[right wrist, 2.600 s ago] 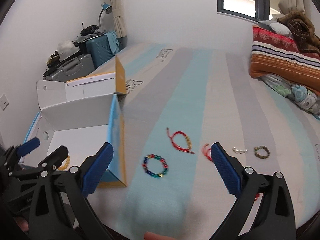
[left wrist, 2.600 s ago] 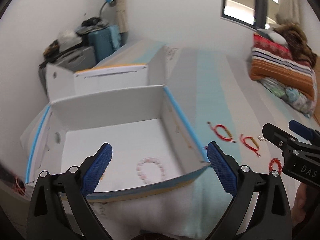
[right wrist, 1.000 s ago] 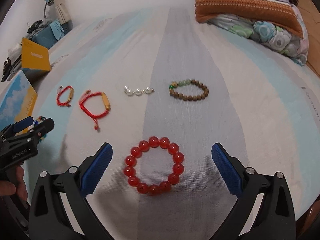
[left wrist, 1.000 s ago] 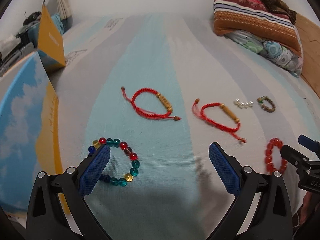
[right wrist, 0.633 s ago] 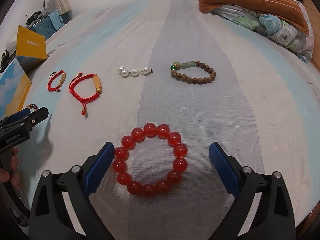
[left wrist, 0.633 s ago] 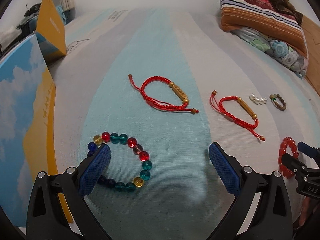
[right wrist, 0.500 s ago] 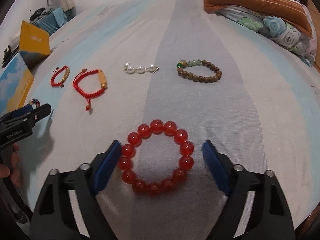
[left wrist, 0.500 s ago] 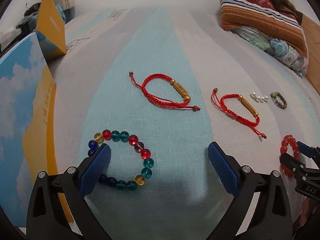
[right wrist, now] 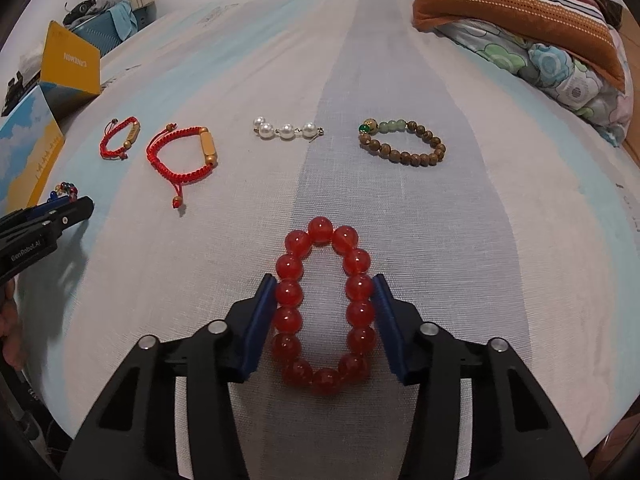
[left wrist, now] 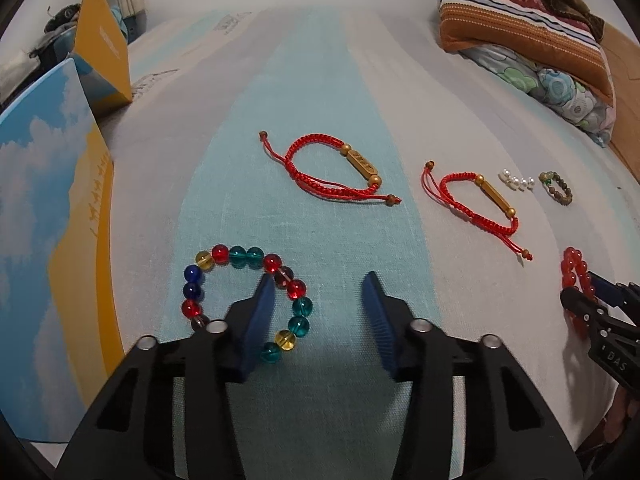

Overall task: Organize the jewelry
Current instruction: 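Grasp the multicolour bead bracelet with the left tool while the right tool grasps the red bead bracelet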

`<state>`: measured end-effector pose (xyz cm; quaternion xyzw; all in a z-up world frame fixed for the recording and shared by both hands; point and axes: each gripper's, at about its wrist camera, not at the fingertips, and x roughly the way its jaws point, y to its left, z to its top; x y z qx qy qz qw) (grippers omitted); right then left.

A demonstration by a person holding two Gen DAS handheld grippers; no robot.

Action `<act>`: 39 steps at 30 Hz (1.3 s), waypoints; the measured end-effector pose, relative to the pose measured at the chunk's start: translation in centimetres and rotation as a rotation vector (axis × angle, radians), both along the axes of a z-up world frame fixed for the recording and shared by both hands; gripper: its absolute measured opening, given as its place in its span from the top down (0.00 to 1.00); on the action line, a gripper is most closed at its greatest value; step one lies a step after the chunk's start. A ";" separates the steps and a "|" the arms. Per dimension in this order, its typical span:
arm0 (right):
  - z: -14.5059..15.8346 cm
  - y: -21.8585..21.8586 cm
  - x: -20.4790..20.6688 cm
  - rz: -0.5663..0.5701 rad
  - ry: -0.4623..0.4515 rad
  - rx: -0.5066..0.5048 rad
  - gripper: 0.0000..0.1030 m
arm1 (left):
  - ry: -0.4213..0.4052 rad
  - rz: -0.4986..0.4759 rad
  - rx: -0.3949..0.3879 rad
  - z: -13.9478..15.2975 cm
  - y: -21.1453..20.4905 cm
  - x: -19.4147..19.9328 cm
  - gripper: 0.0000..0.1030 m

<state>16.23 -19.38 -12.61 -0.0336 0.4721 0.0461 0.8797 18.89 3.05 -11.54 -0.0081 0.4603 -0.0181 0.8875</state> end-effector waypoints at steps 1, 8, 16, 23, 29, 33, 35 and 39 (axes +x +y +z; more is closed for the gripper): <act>0.0 0.0 0.0 -0.001 -0.001 0.000 0.56 | 0.002 -0.003 0.000 0.0 -0.1 0.0 0.66; -0.1 -0.1 0.0 -0.017 -0.011 0.015 0.56 | 0.003 -0.020 0.007 0.0 -0.5 -0.3 0.87; -0.3 0.3 0.0 -0.018 -0.041 -0.008 0.54 | -0.001 -0.021 0.006 0.1 -0.5 -0.3 0.88; 0.1 -0.8 0.5 -0.025 -0.024 0.020 0.75 | -0.006 -0.026 0.013 0.4 -0.7 -0.4 0.88; 0.3 -1.3 0.5 -0.034 -0.024 0.055 0.75 | -0.012 -0.035 0.011 0.7 -0.8 -0.7 0.91; 0.5 -1.5 0.4 -0.037 -0.030 0.077 0.76 | -0.016 -0.043 0.006 0.9 -0.9 -0.8 0.91; 0.6 -1.6 0.4 -0.037 -0.029 0.092 0.76 | -0.019 -0.046 0.005 1.0 -1.0 -0.9 0.91; 0.9 -2.0 0.3 -0.037 -0.037 0.120 0.76 | -0.025 -0.051 0.002 1.2 -1.0 -0.9 0.91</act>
